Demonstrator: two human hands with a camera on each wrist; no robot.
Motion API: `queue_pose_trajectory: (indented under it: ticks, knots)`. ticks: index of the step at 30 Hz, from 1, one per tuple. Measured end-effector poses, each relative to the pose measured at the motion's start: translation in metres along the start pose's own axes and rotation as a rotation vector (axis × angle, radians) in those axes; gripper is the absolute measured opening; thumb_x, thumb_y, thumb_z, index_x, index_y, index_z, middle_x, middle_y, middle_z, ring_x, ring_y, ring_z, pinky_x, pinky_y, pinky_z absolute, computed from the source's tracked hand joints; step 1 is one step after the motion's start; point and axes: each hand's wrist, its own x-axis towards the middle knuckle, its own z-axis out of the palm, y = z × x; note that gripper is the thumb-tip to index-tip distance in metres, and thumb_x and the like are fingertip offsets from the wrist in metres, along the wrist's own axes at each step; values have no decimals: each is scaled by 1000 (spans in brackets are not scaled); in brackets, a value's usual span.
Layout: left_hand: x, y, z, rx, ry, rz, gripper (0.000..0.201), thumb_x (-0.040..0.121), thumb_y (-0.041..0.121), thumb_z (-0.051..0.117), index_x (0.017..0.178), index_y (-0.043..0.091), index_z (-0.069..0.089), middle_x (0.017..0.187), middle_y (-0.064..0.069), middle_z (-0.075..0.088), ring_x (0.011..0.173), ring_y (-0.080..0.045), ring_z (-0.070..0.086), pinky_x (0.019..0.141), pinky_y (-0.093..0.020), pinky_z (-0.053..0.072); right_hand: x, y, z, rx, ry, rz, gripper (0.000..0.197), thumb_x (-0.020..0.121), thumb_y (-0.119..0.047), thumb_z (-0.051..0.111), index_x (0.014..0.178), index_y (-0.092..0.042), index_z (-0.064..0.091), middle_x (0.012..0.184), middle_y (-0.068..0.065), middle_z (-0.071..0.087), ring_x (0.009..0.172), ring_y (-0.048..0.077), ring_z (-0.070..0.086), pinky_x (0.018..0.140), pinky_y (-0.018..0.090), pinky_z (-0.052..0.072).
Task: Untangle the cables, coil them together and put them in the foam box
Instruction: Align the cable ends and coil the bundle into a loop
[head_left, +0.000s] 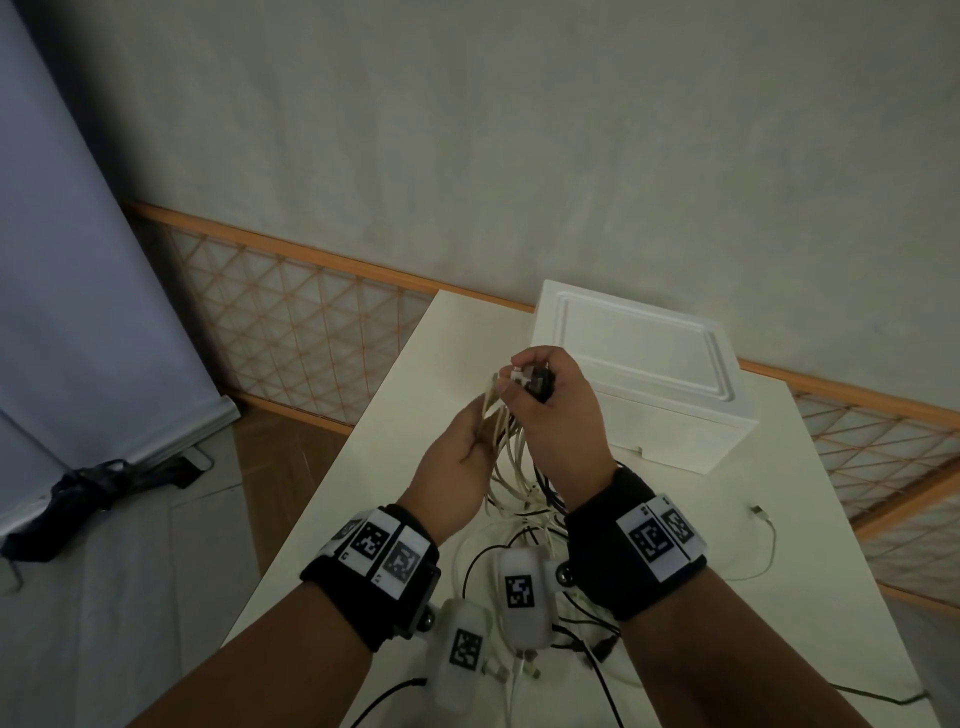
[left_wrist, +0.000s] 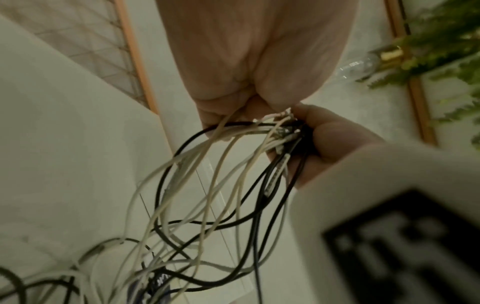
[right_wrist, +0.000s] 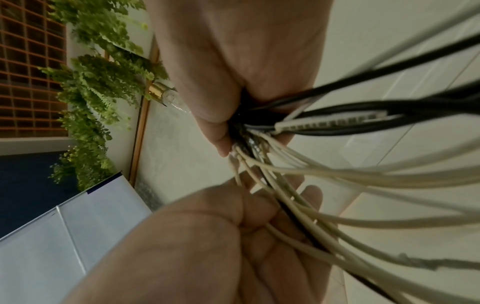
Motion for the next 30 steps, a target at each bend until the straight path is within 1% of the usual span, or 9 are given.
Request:
queue_pose_trajectory:
  ticks: [4,8,12,14,16,21,24,27,30]
  knots:
    - [-1,7,8,54,-68,63,54,88,17,35,134,44,29,127,22,52,116,12,50,100,-16,39,1,-2,1,-65,-52,-18,19,85,-9,65,97,-20,57,92,-6,68,81,3,62,74,16,49]
    - [4,15,6,-153,-161,19,68,77,-1,44,133,37,43,127,5,60,120,-15,56,103,-41,45,0,-5,-4,-77,-100,-26,16,85,-4,62,94,-16,55,81,-4,62,69,0,56,64,12,45]
    - [16,35,7,-417,-215,-106,45,72,-8,48,114,9,56,100,-8,70,100,-20,67,84,-31,55,-5,-7,-2,0,-192,-8,20,83,2,58,93,-15,53,84,1,64,77,16,63,75,29,53]
    - [18,40,6,-489,-330,-178,37,78,-18,42,105,3,56,82,-3,73,83,-15,70,70,-24,56,-6,-11,-5,-5,-189,-25,19,84,2,57,92,-15,52,84,1,64,76,14,63,73,27,52]
    - [21,42,6,-531,-431,-219,40,72,-19,40,103,1,56,79,-5,72,80,-15,70,68,-24,56,-6,-17,-10,-38,-170,-81,17,85,-1,57,93,-14,52,85,6,63,75,18,61,71,27,50]
    - [29,46,7,-526,-445,-232,43,77,-11,51,119,-8,53,105,-23,62,98,-29,63,76,-32,55,-2,-22,-15,-509,-153,-251,11,85,-27,52,93,-31,47,84,-8,62,84,12,58,90,45,38]
    - [27,47,12,-535,-377,-227,29,75,-5,54,104,-3,61,92,-18,66,87,-26,65,74,-32,54,4,-23,-24,-721,-147,-317,13,88,-38,52,97,-30,49,73,-12,57,77,8,57,95,45,31]
    - [25,48,19,-540,-289,-206,25,75,-4,52,99,-4,61,92,-21,61,89,-31,60,76,-35,51,6,-25,-29,-424,-246,-229,16,89,-29,60,100,-22,50,70,-8,56,67,11,56,73,36,46]
    - [24,51,22,-537,-302,-152,32,83,-19,43,103,1,59,90,-11,68,89,-21,66,75,-28,54,2,-23,-28,-218,-229,-187,17,88,-16,63,102,-18,53,85,-1,63,77,13,61,73,33,52]
